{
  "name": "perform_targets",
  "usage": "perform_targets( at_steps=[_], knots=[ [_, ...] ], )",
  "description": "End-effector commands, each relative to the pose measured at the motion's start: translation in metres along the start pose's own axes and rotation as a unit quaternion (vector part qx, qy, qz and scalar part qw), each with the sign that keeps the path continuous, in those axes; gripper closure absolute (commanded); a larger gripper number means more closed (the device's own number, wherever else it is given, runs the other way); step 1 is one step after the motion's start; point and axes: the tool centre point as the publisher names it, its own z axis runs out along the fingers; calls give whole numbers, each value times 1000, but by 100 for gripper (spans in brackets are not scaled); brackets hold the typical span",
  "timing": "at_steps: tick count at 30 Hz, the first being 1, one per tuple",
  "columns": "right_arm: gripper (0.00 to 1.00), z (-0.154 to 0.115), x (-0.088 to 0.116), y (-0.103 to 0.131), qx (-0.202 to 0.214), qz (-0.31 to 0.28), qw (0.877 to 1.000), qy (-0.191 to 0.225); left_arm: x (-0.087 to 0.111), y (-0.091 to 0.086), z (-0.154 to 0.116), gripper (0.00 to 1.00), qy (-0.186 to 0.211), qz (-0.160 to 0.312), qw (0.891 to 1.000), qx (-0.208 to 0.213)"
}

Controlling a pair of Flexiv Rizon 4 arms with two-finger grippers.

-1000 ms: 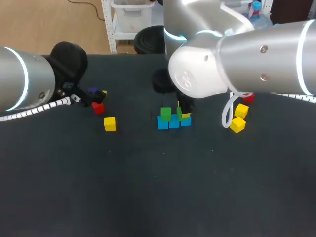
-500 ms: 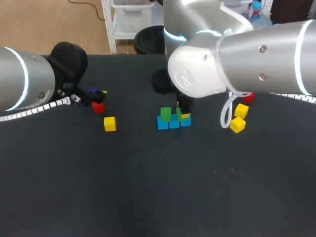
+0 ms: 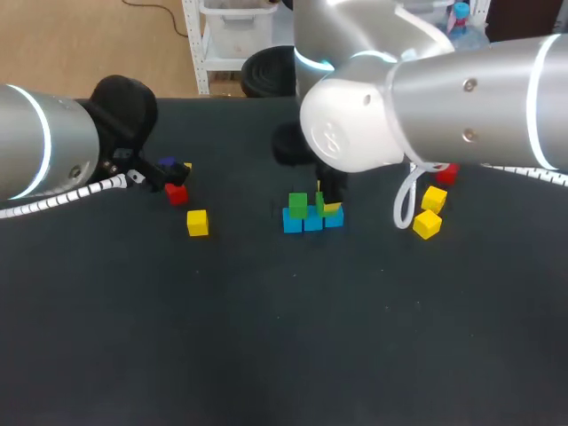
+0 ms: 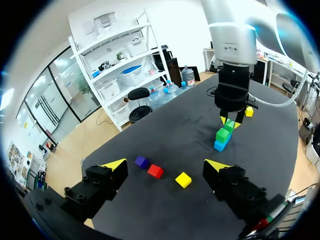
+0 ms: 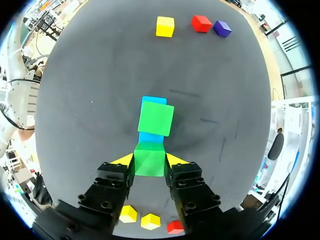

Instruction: Place the blue cubes, place green cubes on the blue cubes, place the yellow cubes on the green cubes, then place the red cubes on the yellow cubes, and place purple cube on the red cubes.

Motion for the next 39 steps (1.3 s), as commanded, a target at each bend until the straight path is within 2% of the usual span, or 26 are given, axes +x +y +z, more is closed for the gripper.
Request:
perform_targets(
  at_steps=[1, 6, 8, 9, 10, 12, 13, 21, 24, 32, 35, 39],
  knots=[
    [58, 0, -1, -1, -3, 0, 1000, 0, 1, -1, 1, 0, -2, -1, 1000, -2],
    [51, 0, -1, -1, -4, -2, 1000, 3, 1, -1, 1, 0, -2, -1, 1000, -2],
    [38, 0, -1, -1, -4, -3, 1000, 3, 1, -1, 1, 0, -2, -1, 1000, -2],
    [36, 0, -1, -1, -4, -4, 1000, 4, 1, -1, 1, 0, -2, -1, 1000, -2],
    [27, 0, -1, -1, -4, -4, 1000, 4, 1, -1, 1, 0, -2, -1, 1000, -2],
    [2, 1, 0, 0, -4, -4, 1000, 5, 1, -1, 1, 0, -2, -1, 1000, -2],
    [0, 1, 0, 0, -3, -4, 1000, 5, 1, -1, 1, 0, -2, -1, 1000, -2],
    [0, -7, 4, -2, 1, 15, 1000, 1, 1, -1, 1, 0, -2, -1, 1000, -2],
    [0, -17, 9, -1, -4, 33, 999, -14, 1, -1, 1, 0, -2, -1, 1000, -2],
    [0, -40, 40, -3, 10, 114, 993, -31, 1, -1, 1, 0, -2, -1, 1000, -2],
    [0, -49, 57, -7, 23, 177, 983, -52, 1, -1, 1, 0, -2, -1, 1000, -2],
    [0, -57, 80, -12, 46, 289, 952, -85, 1, -1, 1, 0, -2, -1, 1000, -2]
  ],
)
